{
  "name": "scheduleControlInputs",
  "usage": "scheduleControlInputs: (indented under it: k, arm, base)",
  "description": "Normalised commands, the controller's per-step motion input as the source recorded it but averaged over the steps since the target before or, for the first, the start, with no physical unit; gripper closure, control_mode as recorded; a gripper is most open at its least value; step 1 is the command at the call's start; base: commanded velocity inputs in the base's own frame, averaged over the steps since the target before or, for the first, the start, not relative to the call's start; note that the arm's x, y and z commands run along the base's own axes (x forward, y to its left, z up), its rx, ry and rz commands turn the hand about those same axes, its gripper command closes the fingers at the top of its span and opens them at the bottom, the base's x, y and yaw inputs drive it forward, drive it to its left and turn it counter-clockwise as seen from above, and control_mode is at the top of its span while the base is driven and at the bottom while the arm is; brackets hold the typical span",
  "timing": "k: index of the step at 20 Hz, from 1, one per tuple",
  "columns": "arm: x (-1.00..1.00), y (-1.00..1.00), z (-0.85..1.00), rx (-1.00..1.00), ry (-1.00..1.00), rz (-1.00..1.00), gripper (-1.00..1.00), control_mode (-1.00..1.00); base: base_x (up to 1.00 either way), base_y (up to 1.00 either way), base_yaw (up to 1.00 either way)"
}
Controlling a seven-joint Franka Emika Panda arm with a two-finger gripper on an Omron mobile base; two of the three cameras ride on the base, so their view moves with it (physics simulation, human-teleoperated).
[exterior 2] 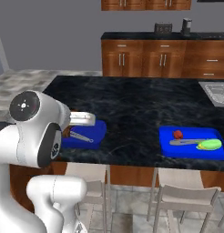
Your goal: Gather the bell pepper and corn from the fridge and place them on a tray on the dining counter. Then gather the chicken drumsticks from the fridge and place them on the other tray.
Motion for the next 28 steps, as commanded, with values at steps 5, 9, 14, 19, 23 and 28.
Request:
scheduleControlInputs:
  k: [5, 9, 14, 19, 23, 28]
  arm:
    - [0.85, 0.41, -0.14, 0.00, 0.18, 0.18, 1.00, -1.00]
    - [0.78, 0.38, -0.19, 0.00, 0.20, 0.22, 1.00, -1.00]
    - [0.76, 0.47, -0.37, 0.00, 0.08, 0.38, 1.00, -1.00]
    - [0.51, 0.28, -0.61, -0.05, 0.00, 0.44, 1.00, -1.00]
    - [0.21, 0.26, -0.37, -0.15, 0.03, 0.26, 1.00, -1.00]
    - [0.14, 0.19, 0.00, -0.15, 0.30, 0.00, 1.00, -1.00]
  base:
    - [0.00, 0.00, 0.00]
    - [0.00, 0.00, 0.00]
    - [0.00, 0.00, 0.00]
    - [0.00, 0.00, 0.00]
    - [0.00, 0.00, 0.00]
    - [0.00, 0.00, 0.00]
